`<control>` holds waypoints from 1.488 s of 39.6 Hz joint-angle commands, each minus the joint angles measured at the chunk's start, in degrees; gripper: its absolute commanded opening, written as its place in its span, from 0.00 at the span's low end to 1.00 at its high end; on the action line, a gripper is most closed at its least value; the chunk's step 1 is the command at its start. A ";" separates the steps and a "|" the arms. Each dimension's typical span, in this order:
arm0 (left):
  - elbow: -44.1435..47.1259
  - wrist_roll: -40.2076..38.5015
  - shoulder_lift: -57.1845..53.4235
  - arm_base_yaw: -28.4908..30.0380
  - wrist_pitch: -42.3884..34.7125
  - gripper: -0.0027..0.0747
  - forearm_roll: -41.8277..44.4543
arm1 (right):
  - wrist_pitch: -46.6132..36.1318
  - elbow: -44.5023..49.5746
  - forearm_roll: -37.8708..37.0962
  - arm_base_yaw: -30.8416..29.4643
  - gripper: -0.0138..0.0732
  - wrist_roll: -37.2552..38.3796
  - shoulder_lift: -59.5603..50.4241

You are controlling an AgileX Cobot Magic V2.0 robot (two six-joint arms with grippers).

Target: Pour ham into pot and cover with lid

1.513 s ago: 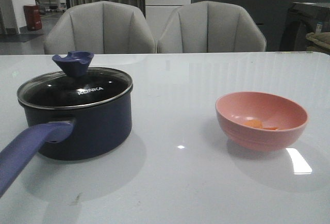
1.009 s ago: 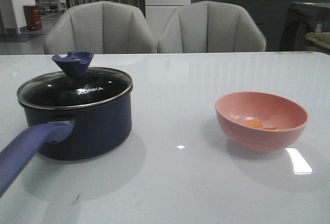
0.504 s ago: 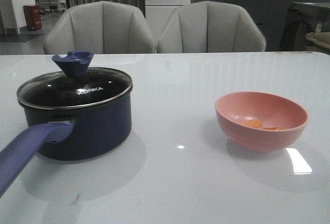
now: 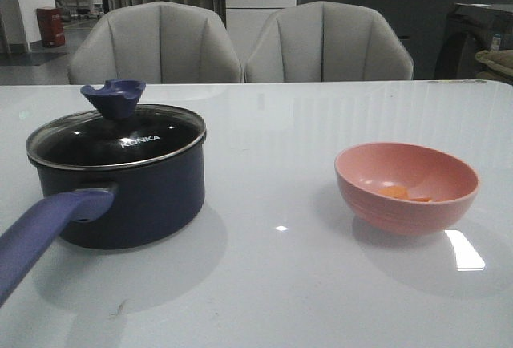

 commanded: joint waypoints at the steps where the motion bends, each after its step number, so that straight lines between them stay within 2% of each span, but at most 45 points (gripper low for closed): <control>1: -6.71 -0.34 4.58 -0.37 0.75 0.18 -0.59 | -4.54 0.61 -0.05 -0.31 0.31 -0.18 -0.49; 7: -11.89 -0.34 9.72 -0.37 5.11 0.18 -1.64 | -4.54 0.61 -0.05 -0.31 0.31 -0.18 -0.49; 11: -12.32 -0.34 11.98 -0.37 5.89 0.18 -3.23 | -4.54 0.61 -0.05 -0.31 0.31 -0.18 -0.49; 15: -12.32 -0.34 12.68 -0.37 10.17 0.18 -8.69 | -4.54 0.61 -0.05 -0.31 0.31 -0.18 -0.49; 20: -12.32 -0.34 13.30 -0.37 13.67 0.18 -8.96 | -4.54 0.61 -0.05 -0.31 0.31 -0.18 -0.49; 32: -12.32 -0.34 15.68 -0.27 14.73 0.19 -8.96 | -4.54 0.61 -0.05 -0.31 0.31 -0.18 -0.49; 35: -12.32 -0.34 16.62 -0.27 15.03 0.21 -8.96 | -4.54 0.61 -0.05 -0.31 0.31 -0.18 -0.49; 43: -12.45 -0.34 18.90 -0.27 16.77 0.39 -7.74 | -4.54 0.61 -0.05 -0.31 0.31 -0.18 -0.49; 49: -12.45 -0.34 19.32 -0.27 16.81 0.67 -6.70 | -4.54 0.61 -0.05 -0.31 0.31 -0.18 -0.49; 53: -12.45 -0.34 19.32 -0.27 17.34 0.79 -5.88 | -4.54 0.61 -0.05 -0.31 0.31 -0.18 -0.49; 59: -12.45 -0.34 19.32 -0.27 17.36 0.81 -5.90 | -4.54 0.61 -0.05 -0.31 0.31 -0.18 -0.49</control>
